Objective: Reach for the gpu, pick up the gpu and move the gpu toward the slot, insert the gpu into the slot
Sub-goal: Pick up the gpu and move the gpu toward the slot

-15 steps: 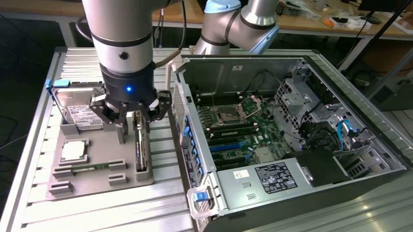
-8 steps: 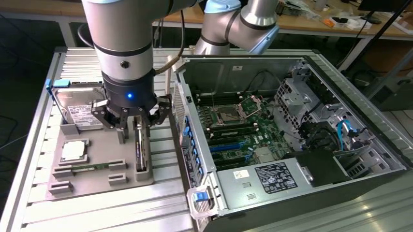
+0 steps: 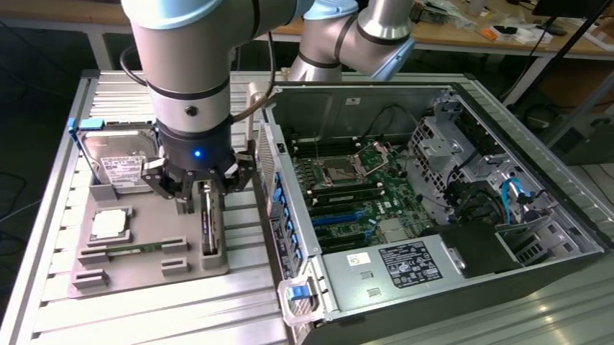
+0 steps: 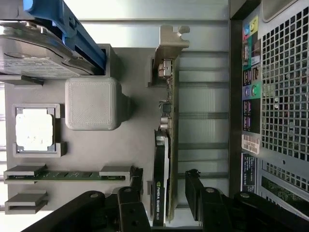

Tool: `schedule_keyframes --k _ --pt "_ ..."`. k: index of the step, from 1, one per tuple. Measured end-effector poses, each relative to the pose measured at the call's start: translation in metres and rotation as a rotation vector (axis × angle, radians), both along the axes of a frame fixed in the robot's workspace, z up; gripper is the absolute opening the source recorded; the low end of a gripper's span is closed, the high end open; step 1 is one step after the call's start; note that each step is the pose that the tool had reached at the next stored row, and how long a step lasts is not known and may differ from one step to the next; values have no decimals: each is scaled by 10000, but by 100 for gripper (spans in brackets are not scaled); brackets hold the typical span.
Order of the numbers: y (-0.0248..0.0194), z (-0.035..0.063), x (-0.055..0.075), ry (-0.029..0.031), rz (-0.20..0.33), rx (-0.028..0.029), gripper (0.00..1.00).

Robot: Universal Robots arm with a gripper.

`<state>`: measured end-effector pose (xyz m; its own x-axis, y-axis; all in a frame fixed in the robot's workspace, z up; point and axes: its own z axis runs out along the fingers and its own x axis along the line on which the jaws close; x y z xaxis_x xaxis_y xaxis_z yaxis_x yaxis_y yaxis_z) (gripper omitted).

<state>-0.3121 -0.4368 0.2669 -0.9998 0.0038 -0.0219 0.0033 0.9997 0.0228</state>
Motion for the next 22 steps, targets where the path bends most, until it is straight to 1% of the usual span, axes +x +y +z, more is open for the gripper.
schedule_keyframes --k 8,11,12,15,16,18,22 --pt "0 -151 2 2 49 0 48" --pt "10 -230 2 1 48 0 48" --pt "30 -249 1 3 49 -1 48" --pt "118 -270 1 3 48 -1 48" --pt "130 -276 1 2 48 0 48" --pt "130 -283 1 3 49 -2 48" --pt "127 -292 1 4 49 -44 48"
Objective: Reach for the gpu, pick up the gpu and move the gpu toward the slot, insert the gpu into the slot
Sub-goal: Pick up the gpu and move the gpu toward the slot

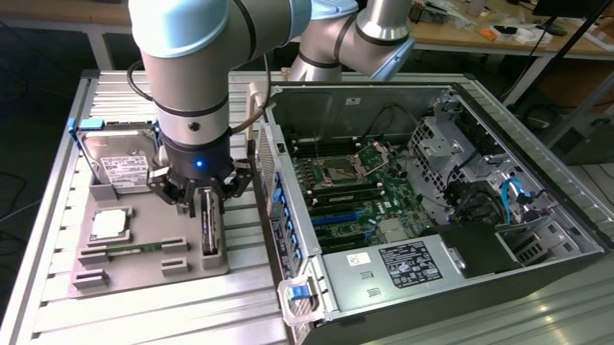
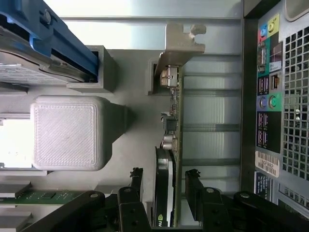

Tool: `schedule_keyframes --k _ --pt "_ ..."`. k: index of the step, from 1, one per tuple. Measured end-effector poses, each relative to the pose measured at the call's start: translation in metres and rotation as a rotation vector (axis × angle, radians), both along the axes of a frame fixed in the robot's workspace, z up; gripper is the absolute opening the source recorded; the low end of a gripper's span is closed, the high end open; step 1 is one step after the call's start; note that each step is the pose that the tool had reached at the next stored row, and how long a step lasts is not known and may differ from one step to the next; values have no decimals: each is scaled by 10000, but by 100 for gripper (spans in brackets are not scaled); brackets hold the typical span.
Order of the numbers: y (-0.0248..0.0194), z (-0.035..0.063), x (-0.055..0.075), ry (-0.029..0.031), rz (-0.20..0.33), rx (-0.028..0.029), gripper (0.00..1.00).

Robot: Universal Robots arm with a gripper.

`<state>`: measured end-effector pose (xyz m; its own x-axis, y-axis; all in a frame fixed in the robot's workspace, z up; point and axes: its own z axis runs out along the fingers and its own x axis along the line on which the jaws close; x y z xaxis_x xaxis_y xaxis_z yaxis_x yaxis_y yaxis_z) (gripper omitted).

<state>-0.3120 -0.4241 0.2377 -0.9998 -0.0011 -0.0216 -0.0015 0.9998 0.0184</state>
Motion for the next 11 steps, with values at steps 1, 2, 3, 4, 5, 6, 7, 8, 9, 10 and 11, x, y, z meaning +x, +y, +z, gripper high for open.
schedule_keyframes --k 1,2,3,4,5,6,7,8,9,10,11 --pt "0 -1 -1 0 1 -1 48" --pt "0 -1 -3 0 0 -2 48" --pt "0 -2 -5 0 -1 -2 48" --pt "0 -2 -8 0 -1 -2 48" --pt "-1 -2 -10 -1 0 -2 48" --pt "-1 -2 -10 -1 0 -2 48" --pt "-1 -2 -10 -1 0 -2 48" --pt "0 -2 -11 -1 -1 -2 48" --pt "-1 -2 -11 -1 0 -2 48" --pt "0 -2 -11 -1 -1 -2 48" --pt "0 -2 -11 0 -1 -2 48"
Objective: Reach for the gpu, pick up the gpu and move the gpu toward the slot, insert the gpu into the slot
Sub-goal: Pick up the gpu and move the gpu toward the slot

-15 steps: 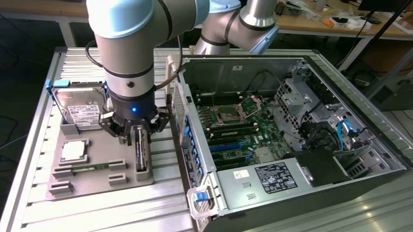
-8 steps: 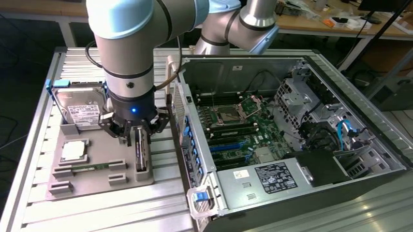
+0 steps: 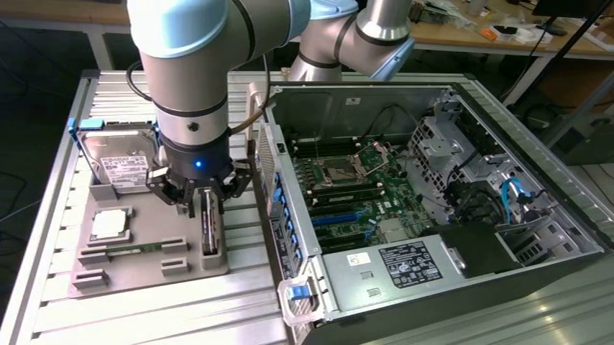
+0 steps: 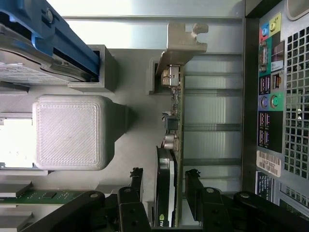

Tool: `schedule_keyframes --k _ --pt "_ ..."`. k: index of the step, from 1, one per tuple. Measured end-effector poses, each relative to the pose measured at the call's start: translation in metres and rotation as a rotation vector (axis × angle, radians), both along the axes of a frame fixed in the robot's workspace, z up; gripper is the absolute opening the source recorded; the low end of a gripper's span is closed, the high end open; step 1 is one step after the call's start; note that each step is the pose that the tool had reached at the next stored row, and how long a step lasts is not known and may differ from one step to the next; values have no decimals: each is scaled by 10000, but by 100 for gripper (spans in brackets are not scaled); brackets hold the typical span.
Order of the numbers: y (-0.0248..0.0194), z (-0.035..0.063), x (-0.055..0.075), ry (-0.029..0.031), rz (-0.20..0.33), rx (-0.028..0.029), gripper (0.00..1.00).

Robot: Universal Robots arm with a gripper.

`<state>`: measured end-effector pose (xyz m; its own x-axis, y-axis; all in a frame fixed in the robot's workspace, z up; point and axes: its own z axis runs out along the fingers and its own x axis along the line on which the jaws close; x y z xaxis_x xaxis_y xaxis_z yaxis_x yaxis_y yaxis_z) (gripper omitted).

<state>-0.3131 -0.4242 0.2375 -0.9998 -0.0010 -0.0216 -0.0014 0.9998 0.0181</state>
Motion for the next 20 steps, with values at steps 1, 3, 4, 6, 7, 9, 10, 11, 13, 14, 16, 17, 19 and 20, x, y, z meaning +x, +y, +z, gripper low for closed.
schedule_keyframes --k 1,3,4,6,7,9,10,11,13,14,16,17,19,20 --pt "0 0 0 0 0 0 48" --pt "0 0 0 0 0 0 48" --pt "0 0 0 0 0 0 48" --pt "0 0 0 0 0 0 48" --pt "0 0 0 0 0 1 47" --pt "0 0 0 0 0 0 40" --pt "0 0 0 0 0 0 34" --pt "0 0 0 -1 0 0 34" --pt "0 0 0 0 0 0 27" --pt "0 0 0 -1 0 0 27" --pt "0 0 0 0 0 0 27" --pt "0 0 0 0 0 0 27" --pt "0 0 0 0 0 0 27" --pt "0 0 0 0 0 0 27"
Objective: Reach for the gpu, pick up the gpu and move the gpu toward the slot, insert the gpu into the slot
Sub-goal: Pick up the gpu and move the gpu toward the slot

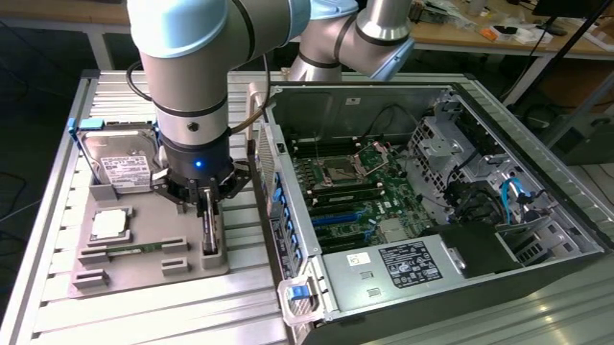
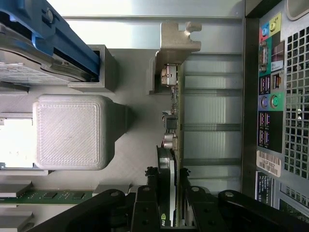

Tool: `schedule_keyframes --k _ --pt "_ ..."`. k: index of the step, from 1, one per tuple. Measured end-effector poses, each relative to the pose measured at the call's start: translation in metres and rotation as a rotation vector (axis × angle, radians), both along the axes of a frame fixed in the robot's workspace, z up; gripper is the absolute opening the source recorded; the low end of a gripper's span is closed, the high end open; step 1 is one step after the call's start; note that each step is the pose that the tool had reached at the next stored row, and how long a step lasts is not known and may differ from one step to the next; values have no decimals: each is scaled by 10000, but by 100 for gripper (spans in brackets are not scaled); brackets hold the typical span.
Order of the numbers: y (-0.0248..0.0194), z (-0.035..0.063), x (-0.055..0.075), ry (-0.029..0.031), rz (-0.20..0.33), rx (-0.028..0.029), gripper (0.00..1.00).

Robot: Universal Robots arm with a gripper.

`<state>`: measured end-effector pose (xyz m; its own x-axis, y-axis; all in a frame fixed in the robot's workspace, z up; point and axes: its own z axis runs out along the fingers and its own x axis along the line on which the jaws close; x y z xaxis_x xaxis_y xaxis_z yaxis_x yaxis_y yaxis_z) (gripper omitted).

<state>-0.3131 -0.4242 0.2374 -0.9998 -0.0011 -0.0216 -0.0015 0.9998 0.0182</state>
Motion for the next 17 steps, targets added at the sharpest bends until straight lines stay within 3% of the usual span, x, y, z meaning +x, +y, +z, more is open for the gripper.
schedule_keyframes --k 17 --pt "0 0 0 0 0 0 27"
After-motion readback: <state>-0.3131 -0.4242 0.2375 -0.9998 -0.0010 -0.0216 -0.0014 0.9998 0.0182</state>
